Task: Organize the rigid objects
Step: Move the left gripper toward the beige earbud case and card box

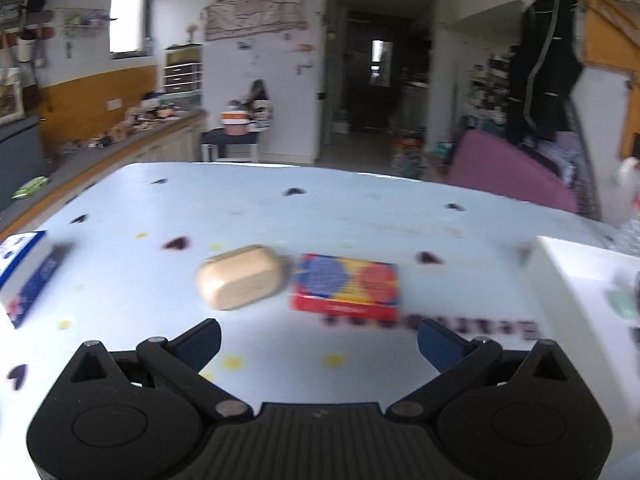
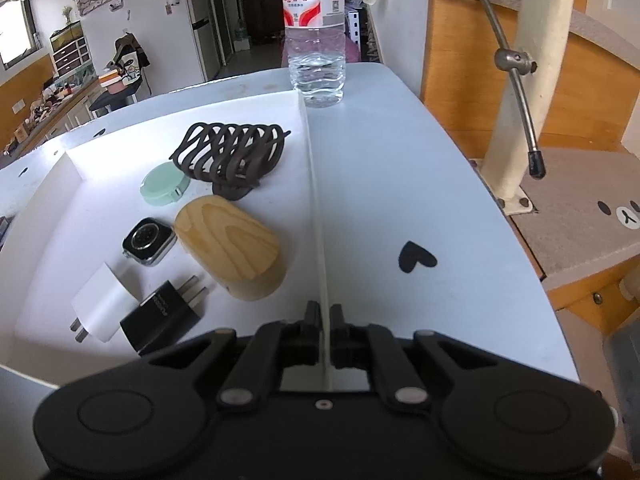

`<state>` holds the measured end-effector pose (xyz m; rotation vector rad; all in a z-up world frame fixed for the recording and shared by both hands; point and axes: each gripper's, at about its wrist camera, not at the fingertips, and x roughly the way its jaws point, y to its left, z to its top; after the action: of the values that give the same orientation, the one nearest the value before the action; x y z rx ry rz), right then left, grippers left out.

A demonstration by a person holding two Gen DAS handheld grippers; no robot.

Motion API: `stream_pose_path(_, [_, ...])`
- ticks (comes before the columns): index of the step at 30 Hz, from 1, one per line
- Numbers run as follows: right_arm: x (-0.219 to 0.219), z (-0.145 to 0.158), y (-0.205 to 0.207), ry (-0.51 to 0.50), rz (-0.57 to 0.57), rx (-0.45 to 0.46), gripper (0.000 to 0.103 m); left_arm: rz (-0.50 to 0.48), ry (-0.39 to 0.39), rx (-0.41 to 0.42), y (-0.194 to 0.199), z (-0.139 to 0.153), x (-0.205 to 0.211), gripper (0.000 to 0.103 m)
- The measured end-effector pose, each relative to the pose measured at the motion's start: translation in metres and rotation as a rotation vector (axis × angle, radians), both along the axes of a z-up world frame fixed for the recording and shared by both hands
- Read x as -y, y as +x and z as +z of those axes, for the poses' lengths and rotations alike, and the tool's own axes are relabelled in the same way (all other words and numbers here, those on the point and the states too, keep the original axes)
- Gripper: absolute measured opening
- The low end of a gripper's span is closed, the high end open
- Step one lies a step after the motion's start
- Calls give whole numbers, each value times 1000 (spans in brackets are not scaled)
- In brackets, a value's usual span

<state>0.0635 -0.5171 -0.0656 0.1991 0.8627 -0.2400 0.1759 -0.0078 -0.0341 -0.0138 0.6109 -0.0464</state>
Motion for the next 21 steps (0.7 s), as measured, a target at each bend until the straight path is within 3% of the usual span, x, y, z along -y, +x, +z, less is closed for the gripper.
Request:
stream_pose_path(4, [-1,1,1,-5,-6,-8,5,-61,-23,-1,11,-5,-14,102])
stream_pose_path(9, [-1,1,2,-5,-13,-14,6,-180,-95,-93,39,-27,-13,99])
stream_pose_path(13, [-2,1,3,-7,-19,-19,6,-171,-72,-126,66,-41,-10,100])
stream_pose_path(21, [-5,3,6,-24,-24,-39,7,-201,-72,-152,95,-39,-2,103])
